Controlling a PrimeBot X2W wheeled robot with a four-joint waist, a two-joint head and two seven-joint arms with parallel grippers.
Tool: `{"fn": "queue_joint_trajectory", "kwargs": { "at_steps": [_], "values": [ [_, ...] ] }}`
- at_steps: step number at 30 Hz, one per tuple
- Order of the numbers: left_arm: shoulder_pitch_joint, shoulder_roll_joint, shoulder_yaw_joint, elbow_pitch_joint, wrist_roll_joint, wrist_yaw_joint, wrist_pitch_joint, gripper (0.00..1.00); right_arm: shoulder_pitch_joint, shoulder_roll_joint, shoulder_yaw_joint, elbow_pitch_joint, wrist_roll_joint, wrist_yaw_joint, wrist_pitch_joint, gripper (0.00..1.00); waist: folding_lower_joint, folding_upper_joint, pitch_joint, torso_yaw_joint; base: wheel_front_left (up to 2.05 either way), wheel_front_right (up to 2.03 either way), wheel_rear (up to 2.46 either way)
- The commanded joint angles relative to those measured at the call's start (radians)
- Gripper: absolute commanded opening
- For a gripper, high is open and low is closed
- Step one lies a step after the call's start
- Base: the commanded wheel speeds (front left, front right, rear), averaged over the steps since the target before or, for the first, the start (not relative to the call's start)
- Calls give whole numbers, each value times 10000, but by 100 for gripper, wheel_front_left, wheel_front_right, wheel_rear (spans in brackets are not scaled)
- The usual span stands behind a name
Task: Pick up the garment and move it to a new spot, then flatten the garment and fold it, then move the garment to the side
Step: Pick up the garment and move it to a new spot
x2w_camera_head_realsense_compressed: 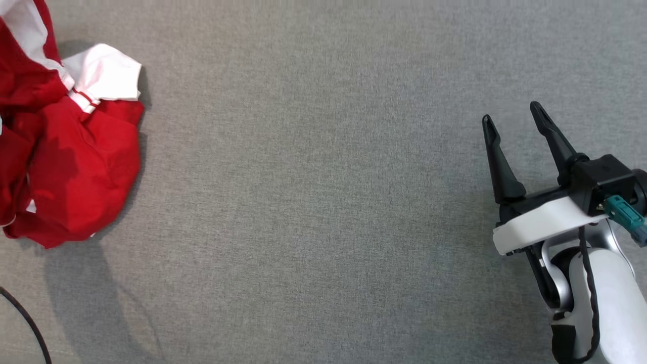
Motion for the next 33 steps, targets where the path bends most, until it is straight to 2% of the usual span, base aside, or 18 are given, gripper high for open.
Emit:
{"fn": "queue_joint_trajectory", "kwargs": {
  "at_steps": [1,6,10,16,24,29,33],
  "values": [
    [90,5,7,-65,50,65,-127,0,114,-28,-48,17,5,1,-96,100,0,0,-319,22,0,0,0],
    [750,-81,-93,-842,287,335,-774,0,483,-12,-121,79,145,1,-182,100,0,0,-1105,-47,0,0,0],
    [1764,-243,-76,-2100,398,674,-975,0,808,-10,-195,54,282,1,-208,100,0,0,-1670,-142,0,0,0],
    [3929,-672,-105,-4842,415,1534,-982,0,1316,1,-339,-71,421,1,-216,100,0,0,-2357,-392,0,0,0],
    [6604,-987,-773,-9033,646,2673,-17,0,1809,-1,-344,-354,739,1,-221,100,0,0,-2771,-1181,0,0,0],
    [7385,-1152,-1414,-10605,790,2892,546,0,1967,0,-236,-455,914,1,-238,100,0,0,-2797,-1938,0,0,0],
    [7328,-1493,-2183,-11247,878,2677,883,0,2054,3,-220,-472,1065,1,-281,100,0,0,-2730,-2584,0,0,0]
  ]
}}
